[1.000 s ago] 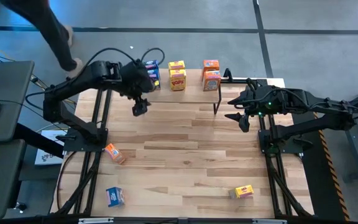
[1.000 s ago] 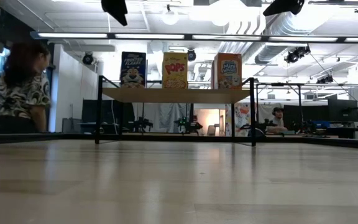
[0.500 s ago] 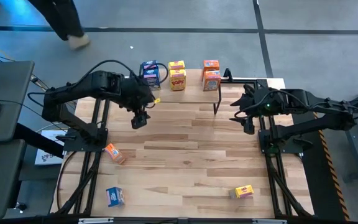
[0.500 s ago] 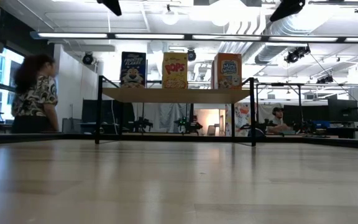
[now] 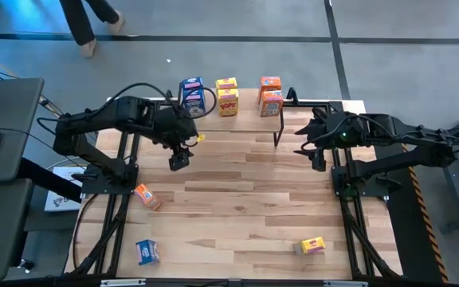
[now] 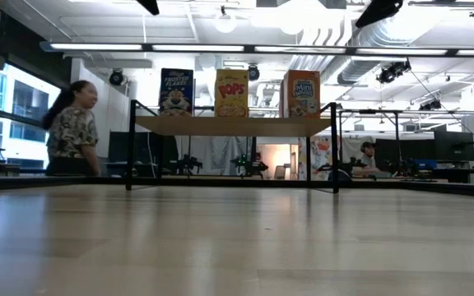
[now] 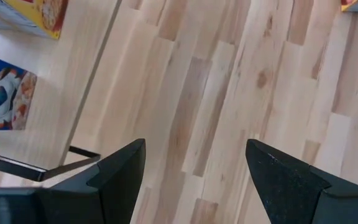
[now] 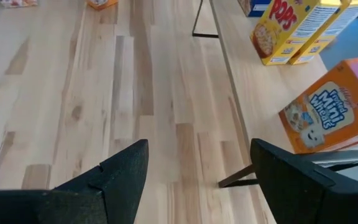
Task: Stack cereal on shelf
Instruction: Put the yellow cereal box and aligned with the other yellow cereal boxes on the shelf
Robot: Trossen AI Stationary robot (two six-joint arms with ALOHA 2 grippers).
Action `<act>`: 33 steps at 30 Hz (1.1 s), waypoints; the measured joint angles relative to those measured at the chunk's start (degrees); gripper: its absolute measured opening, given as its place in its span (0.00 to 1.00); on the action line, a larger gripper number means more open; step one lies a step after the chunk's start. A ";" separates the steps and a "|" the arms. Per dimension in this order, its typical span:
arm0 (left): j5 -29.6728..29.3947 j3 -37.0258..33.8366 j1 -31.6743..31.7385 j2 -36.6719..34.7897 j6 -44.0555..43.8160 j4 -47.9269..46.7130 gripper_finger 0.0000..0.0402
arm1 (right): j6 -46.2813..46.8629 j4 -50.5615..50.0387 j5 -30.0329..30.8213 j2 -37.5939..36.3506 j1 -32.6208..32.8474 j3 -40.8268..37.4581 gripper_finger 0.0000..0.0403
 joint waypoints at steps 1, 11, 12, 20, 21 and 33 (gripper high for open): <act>-0.04 0.00 -0.20 0.00 -0.01 0.00 0.67 | -0.08 0.46 0.00 0.09 0.02 0.00 0.68; -2.40 0.00 -1.01 0.02 -1.46 0.01 0.67 | 13.36 2.91 -14.65 0.37 0.02 0.00 0.68; -2.40 0.00 -0.99 0.02 -1.46 0.02 0.67 | 14.08 2.91 -17.65 0.37 0.02 0.00 0.68; -2.41 0.00 -0.99 0.02 -1.49 0.04 0.67 | 19.52 2.93 -25.07 0.37 1.91 0.00 0.68; -2.40 0.00 -0.99 0.02 -1.46 0.04 0.67 | 20.46 2.91 -25.33 0.37 2.76 0.00 0.68; -2.47 -0.02 -0.94 0.02 -2.54 1.25 0.67 | 33.40 2.93 -20.78 0.39 18.53 0.00 0.68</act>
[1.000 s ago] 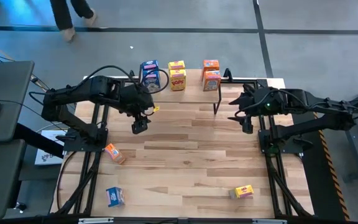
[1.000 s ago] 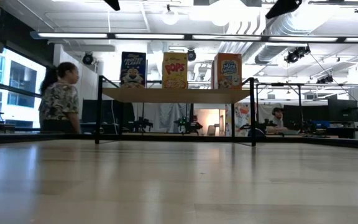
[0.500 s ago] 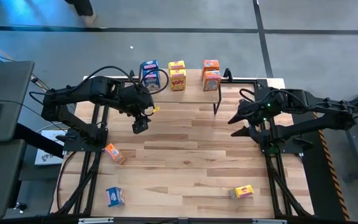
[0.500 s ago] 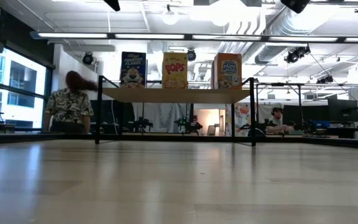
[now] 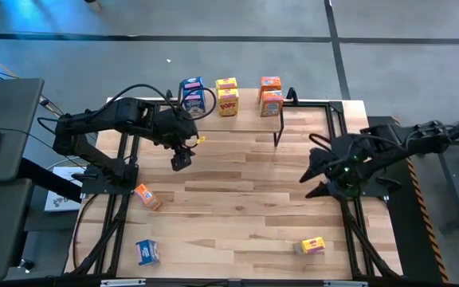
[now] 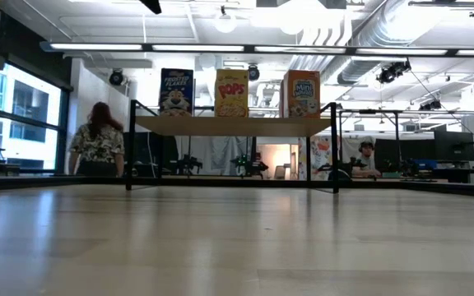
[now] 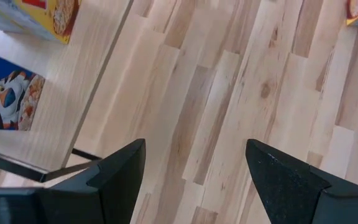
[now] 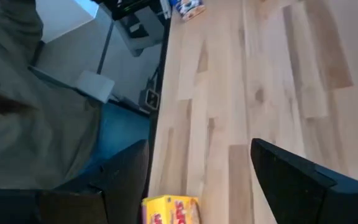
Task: Stack cereal on shelf
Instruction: Put the yellow cereal box and aligned with the other yellow cereal boxes on the shelf
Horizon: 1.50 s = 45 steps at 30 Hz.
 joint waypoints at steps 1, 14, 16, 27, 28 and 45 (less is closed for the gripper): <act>-0.02 0.00 0.00 0.00 0.00 0.45 0.67 | 0.66 0.00 0.64 0.00 1.50 0.00 0.68; -0.02 0.00 0.00 0.00 0.02 2.84 0.67 | 7.97 0.26 6.90 3.98 15.67 0.00 0.68; -0.02 0.00 0.00 0.00 0.02 3.67 0.67 | 10.32 1.13 8.43 5.17 17.39 0.00 0.68; 0.00 0.00 0.00 0.00 -0.44 3.67 0.67 | 19.33 1.91 10.25 13.95 24.92 0.00 0.68; 0.00 0.00 0.00 0.00 -0.44 3.68 0.67 | 19.85 1.55 10.41 14.91 25.68 0.00 0.68; 0.00 0.00 0.00 0.07 -1.87 4.18 0.67 | 28.85 -1.98 14.34 28.93 36.60 0.00 0.68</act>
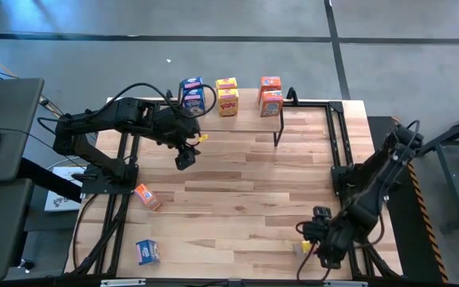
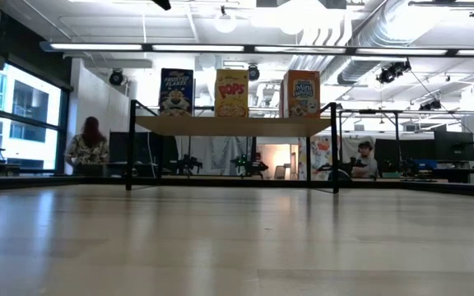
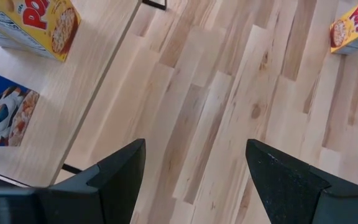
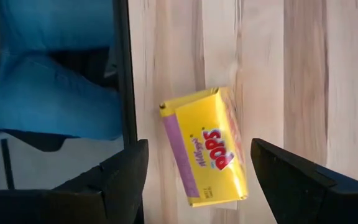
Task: Stack cereal on shelf
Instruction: Put the yellow cereal box and aligned with the other yellow cereal boxes on the shelf
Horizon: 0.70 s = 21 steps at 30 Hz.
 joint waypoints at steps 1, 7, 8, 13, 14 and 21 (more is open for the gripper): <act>0.00 0.00 0.00 0.04 -0.03 0.13 0.67 | 0.59 -0.01 0.12 0.53 0.47 0.00 0.68; 0.00 0.00 0.00 0.07 -0.03 2.18 0.67 | 3.55 -0.89 1.11 3.48 2.87 0.00 0.68; 0.00 0.00 0.00 0.07 -0.01 2.92 0.67 | 3.83 -0.91 1.56 3.86 3.24 0.00 0.68; 0.02 0.00 0.28 0.07 1.54 5.15 0.67 | 4.68 -1.14 4.54 5.31 4.42 0.00 0.68; 0.02 0.00 0.42 0.07 2.18 5.91 0.67 | 4.68 -1.20 4.71 5.64 4.55 0.00 0.68; 0.02 0.00 0.52 0.07 3.01 7.05 0.67 | 4.71 -1.91 4.69 7.81 4.54 0.00 0.68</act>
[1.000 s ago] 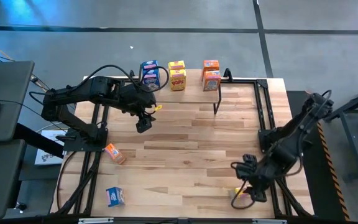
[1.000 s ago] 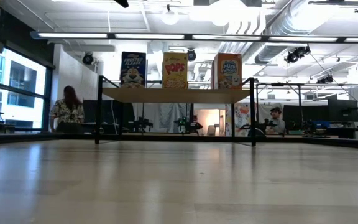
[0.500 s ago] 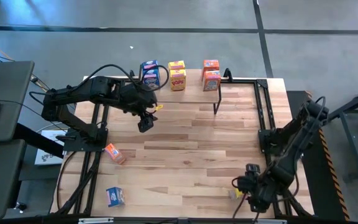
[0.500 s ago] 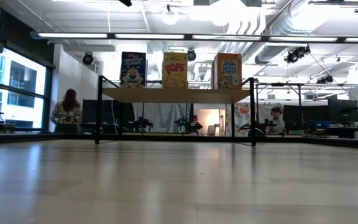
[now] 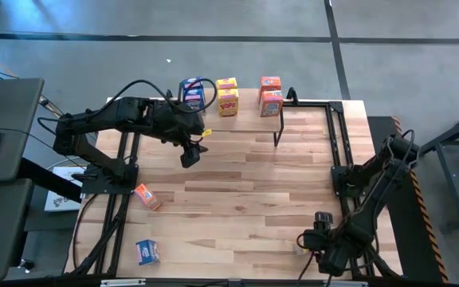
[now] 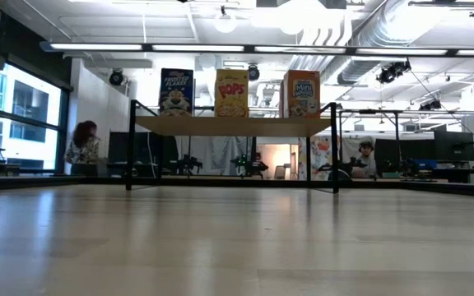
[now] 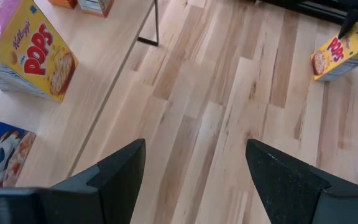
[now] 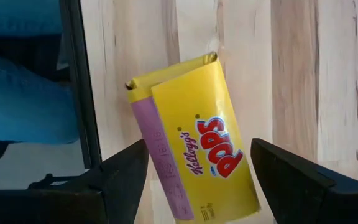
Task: Stack cereal on shelf
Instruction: Put the yellow cereal box and aligned with the other yellow cereal boxes on the shelf
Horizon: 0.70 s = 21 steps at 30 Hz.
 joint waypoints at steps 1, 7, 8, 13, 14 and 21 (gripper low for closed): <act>0.00 0.00 0.00 0.00 0.00 0.00 0.67 | 0.00 -0.01 -0.01 0.24 0.00 0.00 0.68; 0.07 0.00 0.00 0.00 0.07 0.02 0.67 | -0.04 -0.05 -0.48 0.45 0.00 0.00 0.60; 0.07 0.00 0.02 0.00 0.07 0.02 0.67 | -0.07 -0.05 -0.52 0.45 0.00 0.00 0.57; 0.04 0.00 0.02 0.00 0.11 0.04 0.67 | -0.09 -0.05 -0.57 0.45 0.00 0.00 0.46; 0.04 0.00 0.00 0.00 0.11 0.02 0.67 | -0.11 -0.03 -0.57 0.45 -0.02 0.00 0.44; 0.17 0.00 0.01 0.00 2.94 -0.33 0.67 | -0.22 -0.03 -0.59 0.43 -0.44 0.00 0.37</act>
